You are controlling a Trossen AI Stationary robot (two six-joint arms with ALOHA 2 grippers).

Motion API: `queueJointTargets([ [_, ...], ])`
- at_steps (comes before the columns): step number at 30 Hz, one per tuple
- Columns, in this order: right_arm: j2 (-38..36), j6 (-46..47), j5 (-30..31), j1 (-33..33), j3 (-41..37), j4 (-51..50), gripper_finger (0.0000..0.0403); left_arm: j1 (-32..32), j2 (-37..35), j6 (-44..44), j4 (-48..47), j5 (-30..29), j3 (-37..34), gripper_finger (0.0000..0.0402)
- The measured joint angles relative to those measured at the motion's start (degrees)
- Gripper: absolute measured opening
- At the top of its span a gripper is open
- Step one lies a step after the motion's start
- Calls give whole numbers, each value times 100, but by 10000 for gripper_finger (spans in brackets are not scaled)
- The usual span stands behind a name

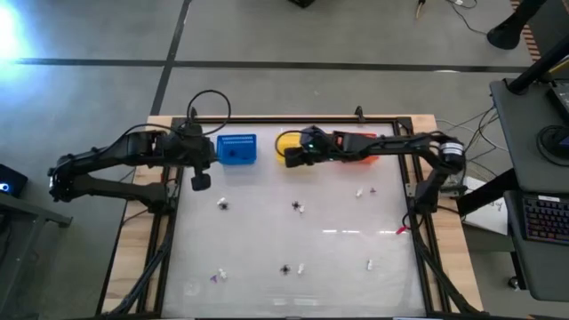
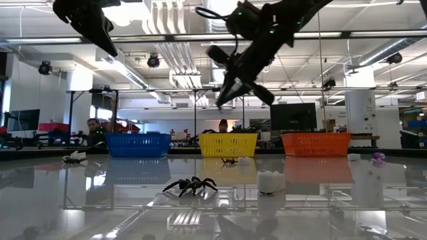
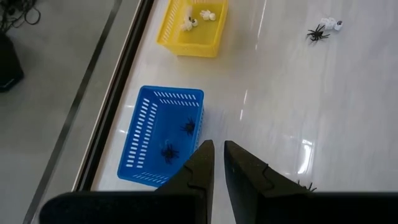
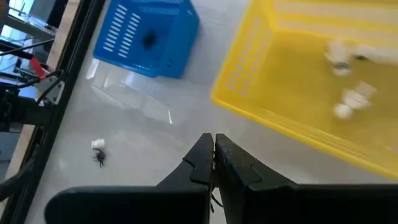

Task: Sort Halloween decoration
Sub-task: Put the black spider toy into the blue basket

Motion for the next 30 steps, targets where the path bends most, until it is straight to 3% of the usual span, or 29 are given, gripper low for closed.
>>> queueJointTargets([
  [10,1114,-548,-47,11,1581,12,8,0,-212,-82,-167,0,0,20],
  [19,1941,-772,-204,-78,2489,-9,8,-2,-328,-146,-196,0,0,20],
  [30,2210,-1497,-615,-84,3177,-634,9,0,-373,-155,-302,0,0,20],
])
